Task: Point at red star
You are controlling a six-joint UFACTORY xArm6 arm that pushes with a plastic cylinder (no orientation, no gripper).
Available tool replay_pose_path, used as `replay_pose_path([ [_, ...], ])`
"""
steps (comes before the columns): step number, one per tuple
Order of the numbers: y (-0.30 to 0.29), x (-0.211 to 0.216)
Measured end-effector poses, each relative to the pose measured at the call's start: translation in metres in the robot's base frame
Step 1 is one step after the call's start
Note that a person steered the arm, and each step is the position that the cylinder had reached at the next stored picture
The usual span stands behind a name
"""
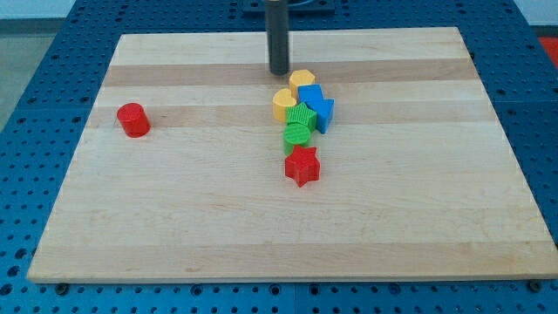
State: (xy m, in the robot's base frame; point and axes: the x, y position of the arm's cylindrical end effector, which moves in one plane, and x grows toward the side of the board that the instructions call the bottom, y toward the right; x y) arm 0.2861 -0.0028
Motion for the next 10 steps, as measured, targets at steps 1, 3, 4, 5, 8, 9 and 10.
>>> replay_pose_path([
  [1, 0.007, 0.006],
  [3, 0.007, 0.032],
  [4, 0.045, 0.025],
  [5, 0.101, 0.044],
  [8, 0.134, 0.201],
  [9, 0.102, 0.248],
  [10, 0.066, 0.266],
])
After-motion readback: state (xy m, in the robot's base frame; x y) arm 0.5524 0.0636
